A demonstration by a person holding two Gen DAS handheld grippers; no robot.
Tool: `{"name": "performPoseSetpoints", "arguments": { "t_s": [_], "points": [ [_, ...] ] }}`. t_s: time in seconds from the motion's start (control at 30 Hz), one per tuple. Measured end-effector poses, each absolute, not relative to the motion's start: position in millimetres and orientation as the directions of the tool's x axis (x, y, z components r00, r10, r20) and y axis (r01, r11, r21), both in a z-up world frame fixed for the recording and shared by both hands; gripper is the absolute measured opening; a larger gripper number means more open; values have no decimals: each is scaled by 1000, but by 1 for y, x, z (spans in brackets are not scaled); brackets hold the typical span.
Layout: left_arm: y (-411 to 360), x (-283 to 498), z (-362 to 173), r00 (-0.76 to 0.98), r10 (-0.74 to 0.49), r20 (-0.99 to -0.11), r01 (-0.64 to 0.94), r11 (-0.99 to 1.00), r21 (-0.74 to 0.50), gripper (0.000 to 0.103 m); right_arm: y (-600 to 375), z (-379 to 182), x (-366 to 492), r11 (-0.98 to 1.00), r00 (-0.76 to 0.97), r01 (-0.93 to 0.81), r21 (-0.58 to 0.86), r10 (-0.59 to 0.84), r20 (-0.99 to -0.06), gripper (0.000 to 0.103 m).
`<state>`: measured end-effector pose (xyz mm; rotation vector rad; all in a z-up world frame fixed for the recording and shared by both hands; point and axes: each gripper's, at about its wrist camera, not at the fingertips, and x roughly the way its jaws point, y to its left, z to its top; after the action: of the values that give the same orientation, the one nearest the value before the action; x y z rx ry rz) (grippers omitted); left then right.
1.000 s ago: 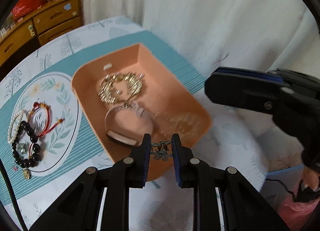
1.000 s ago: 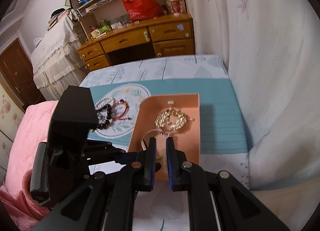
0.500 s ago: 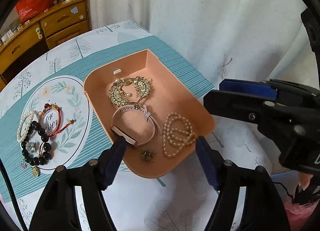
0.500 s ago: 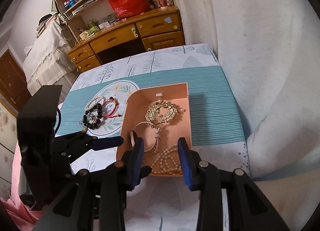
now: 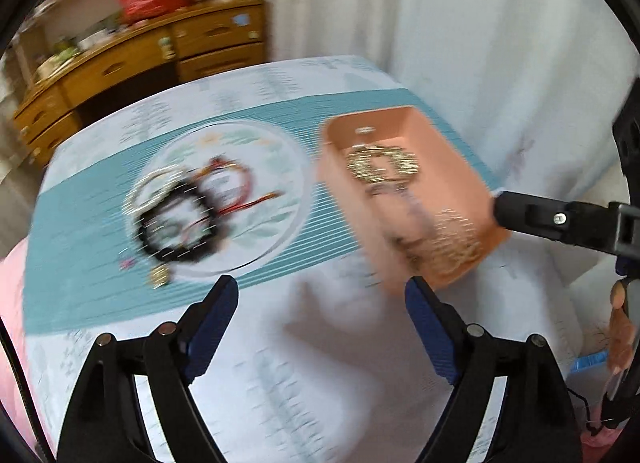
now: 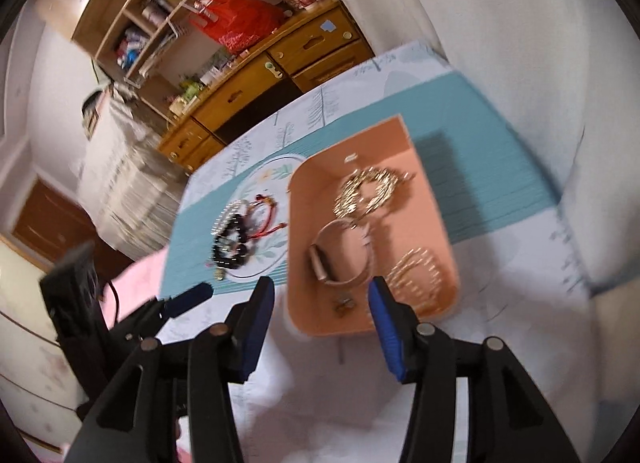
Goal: Organize jewelry
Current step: 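Withdraw both open tools from the box toward the remaining jewelry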
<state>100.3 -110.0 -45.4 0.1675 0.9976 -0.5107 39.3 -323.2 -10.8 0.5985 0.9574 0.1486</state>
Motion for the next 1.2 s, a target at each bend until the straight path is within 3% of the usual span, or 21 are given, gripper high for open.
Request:
{"name": "performPoseSetpoints", "arguments": {
  "t_s": [0.1, 0.3, 0.53, 0.9, 1.07, 1.2],
  "points": [
    [-79, 99, -48, 485, -281, -828, 424, 904, -59, 92, -315, -17, 35, 814, 581, 154, 559, 383, -718, 50],
    [-29, 98, -54, 535, -162, -829, 331, 943, 30, 92, -296, -18, 29, 812, 600, 146, 565, 382, -703, 53],
    [8, 100, -58, 549, -120, -827, 280, 959, 46, 92, -257, -11, 25, 875, 625, 46, 482, 351, -697, 54],
    [52, 124, -70, 515, -132, -847, 174, 984, -47, 92, -180, -6, 37, 934, 633, -230, 273, 357, -687, 54],
    [64, 142, -73, 515, -167, -841, 149, 983, -104, 92, -141, -12, 37, 929, 667, -363, 76, 316, -675, 54],
    [63, 158, -72, 522, -180, -834, 175, 979, -101, 92, -123, -15, 54, 869, 630, -488, -82, 286, -722, 54]
  ]
}}
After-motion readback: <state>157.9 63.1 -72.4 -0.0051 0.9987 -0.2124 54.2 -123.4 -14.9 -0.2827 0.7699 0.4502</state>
